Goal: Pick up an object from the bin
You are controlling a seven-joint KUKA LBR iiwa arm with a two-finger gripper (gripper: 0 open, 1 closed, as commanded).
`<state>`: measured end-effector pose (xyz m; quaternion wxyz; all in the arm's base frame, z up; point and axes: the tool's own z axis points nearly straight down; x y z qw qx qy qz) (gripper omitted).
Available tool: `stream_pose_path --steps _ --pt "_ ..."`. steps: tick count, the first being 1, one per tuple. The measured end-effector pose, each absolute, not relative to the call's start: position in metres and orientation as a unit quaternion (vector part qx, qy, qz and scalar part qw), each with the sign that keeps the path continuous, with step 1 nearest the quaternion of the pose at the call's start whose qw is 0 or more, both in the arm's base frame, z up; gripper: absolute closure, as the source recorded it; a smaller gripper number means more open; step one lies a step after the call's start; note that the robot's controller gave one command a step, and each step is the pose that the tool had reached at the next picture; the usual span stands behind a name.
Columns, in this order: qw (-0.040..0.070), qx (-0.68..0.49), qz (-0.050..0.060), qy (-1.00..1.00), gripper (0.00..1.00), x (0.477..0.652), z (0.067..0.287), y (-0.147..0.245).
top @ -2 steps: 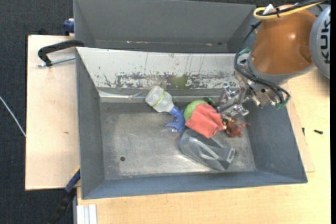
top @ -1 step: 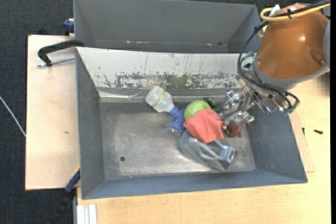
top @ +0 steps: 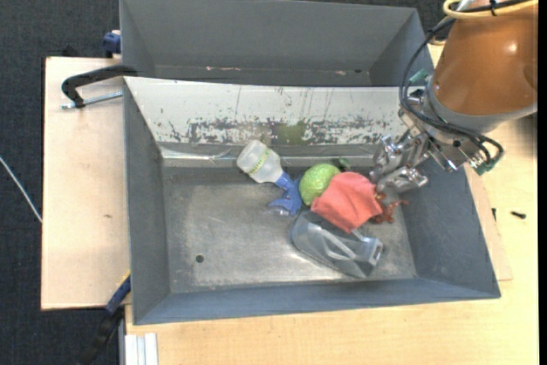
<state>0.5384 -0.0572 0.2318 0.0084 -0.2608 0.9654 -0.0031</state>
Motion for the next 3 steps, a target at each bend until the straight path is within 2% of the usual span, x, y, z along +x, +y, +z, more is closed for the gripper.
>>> stream_pose_path --steps 1,2,3 --pt "0.001 -0.271 0.000 0.963 0.00 0.5070 0.1613 -0.0362" --pt "0.001 -0.271 0.000 0.963 0.00 0.5071 0.1615 -0.0363" --pt "0.003 -0.360 0.000 0.933 0.00 0.5092 0.1650 -0.0420"
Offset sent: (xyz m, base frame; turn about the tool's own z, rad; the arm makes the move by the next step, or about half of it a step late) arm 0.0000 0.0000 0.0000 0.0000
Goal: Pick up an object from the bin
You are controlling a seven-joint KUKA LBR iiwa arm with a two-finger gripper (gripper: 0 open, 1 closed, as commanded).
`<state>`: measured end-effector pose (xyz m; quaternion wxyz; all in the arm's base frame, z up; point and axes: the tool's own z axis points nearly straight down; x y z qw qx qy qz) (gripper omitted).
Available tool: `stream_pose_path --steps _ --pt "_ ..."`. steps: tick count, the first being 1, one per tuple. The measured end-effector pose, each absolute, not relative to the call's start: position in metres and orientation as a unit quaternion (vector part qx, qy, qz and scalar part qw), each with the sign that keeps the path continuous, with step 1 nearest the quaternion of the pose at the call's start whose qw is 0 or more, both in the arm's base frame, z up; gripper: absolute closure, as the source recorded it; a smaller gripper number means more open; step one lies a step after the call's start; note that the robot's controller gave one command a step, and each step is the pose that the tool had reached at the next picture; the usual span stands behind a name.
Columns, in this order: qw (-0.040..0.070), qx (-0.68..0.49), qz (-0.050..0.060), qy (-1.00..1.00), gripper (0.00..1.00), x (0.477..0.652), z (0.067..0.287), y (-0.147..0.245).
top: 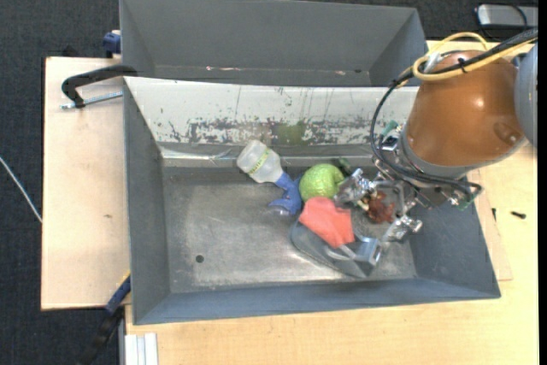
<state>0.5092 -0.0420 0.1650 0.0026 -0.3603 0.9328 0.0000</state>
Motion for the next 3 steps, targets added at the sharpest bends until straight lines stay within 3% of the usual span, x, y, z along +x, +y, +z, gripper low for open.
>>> stream_pose_path --steps 1,2,3 --pt "0.006 -0.500 -0.005 0.866 0.00 0.530 0.127 -0.039" --pt "0.002 -0.560 0.000 0.828 0.00 0.527 0.114 -0.029" --pt "0.018 -0.654 -0.014 0.756 1.00 0.513 0.078 -0.021"
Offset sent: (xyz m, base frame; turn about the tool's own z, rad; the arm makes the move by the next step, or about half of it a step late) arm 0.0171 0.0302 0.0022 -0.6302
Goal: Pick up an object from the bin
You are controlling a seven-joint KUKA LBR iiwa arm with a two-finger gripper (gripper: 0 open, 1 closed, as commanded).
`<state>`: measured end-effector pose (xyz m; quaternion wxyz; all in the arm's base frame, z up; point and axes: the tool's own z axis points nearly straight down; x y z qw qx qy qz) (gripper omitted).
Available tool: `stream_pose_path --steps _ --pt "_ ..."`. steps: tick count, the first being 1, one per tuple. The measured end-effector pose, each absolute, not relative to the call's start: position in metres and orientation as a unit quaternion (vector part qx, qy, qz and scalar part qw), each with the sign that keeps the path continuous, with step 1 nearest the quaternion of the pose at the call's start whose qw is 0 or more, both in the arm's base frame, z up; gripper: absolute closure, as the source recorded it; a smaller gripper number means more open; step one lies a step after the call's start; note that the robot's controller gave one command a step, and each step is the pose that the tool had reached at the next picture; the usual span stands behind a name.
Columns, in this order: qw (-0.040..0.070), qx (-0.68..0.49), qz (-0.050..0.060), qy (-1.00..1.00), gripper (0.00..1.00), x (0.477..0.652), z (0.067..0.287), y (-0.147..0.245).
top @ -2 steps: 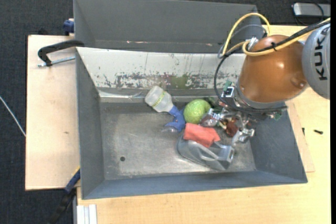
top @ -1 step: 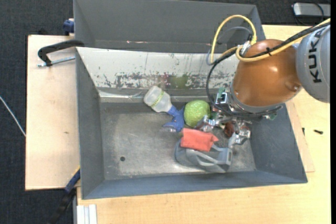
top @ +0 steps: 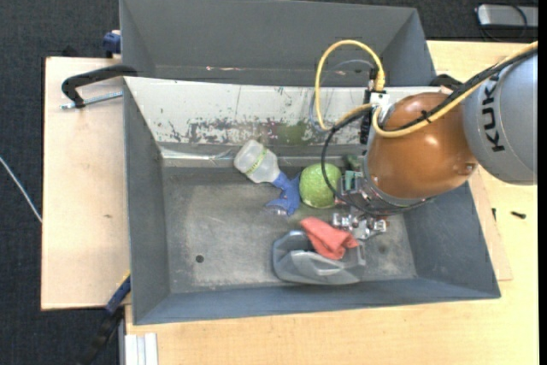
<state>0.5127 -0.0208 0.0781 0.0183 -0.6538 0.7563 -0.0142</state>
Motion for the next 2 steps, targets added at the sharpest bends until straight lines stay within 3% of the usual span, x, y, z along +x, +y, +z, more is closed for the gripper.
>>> stream_pose_path --steps 1,2 --pt "0.018 -0.654 -0.014 0.756 1.00 0.513 0.078 -0.021" --pt "0.006 -0.644 -0.004 0.765 1.00 0.526 0.254 -0.006"
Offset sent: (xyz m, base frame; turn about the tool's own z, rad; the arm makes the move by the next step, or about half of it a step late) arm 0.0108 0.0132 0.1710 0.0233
